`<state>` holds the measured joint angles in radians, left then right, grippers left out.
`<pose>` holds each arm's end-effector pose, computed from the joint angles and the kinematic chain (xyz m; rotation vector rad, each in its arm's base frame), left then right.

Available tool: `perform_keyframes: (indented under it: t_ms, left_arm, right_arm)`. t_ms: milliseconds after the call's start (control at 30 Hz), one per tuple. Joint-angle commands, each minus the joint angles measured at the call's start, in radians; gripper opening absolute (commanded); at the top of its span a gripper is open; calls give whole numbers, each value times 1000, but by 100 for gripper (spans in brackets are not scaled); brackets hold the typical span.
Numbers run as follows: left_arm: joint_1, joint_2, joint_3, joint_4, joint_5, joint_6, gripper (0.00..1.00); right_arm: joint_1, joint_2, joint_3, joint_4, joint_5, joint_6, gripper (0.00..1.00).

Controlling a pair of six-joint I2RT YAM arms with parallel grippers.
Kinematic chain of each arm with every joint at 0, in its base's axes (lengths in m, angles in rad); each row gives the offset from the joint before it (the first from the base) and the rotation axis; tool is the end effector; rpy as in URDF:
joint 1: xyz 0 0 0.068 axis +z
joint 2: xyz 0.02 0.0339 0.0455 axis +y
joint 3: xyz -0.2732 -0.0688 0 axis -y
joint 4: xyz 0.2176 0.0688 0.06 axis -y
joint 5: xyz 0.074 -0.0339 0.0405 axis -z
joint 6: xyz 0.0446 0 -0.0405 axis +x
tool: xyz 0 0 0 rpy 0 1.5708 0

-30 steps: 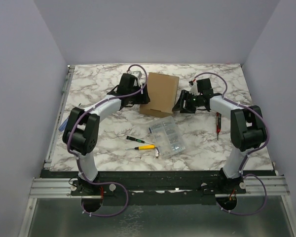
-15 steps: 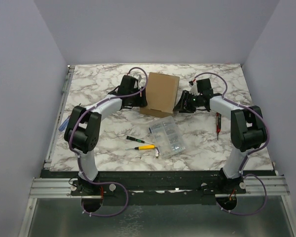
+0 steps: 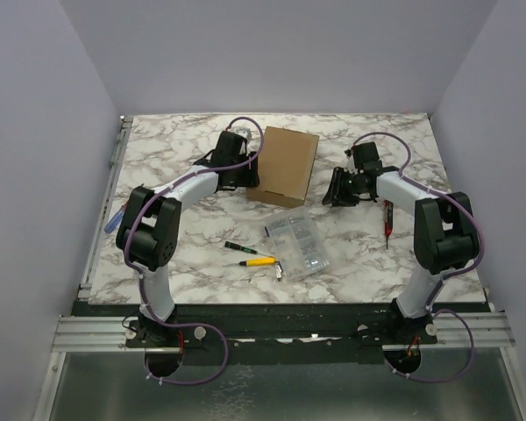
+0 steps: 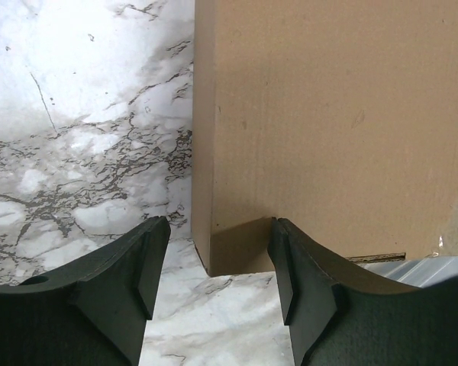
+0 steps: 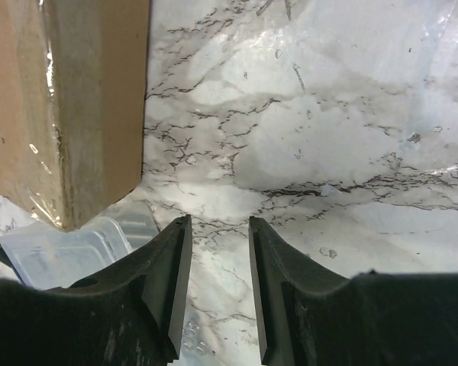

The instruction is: Unpack the express box

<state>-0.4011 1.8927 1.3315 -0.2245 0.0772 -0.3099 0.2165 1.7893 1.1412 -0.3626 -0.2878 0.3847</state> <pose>0.3727 -0.1618 0.2239 0.1475 2.3919 -0.4321 0.3400 0.0878 0.1978 0.1117 2.6298 0.5879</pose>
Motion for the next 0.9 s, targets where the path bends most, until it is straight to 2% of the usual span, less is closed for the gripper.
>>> perform_keyframes:
  t_ms: [0,167,367,633,867]
  left_arm:
    - [7,35,-11,-72,-18,33,62]
    - [-1,25,-20,-50,48,12,63]
    - [-1,27,-22,-48,48,-4,63]
    - [-1,31,-18,-49,37,-18,63]
    - [-2,35,-16,-58,19,-24,63]
  right_arm:
    - [1,-62,0,6,-39,-5,45]
    - [2,-68,3,145,-250,97,58]
    - [33,8,67,144,-249,114,65]
    - [50,57,76,128,-205,101,62]
    - [50,63,58,97,-117,93,46]
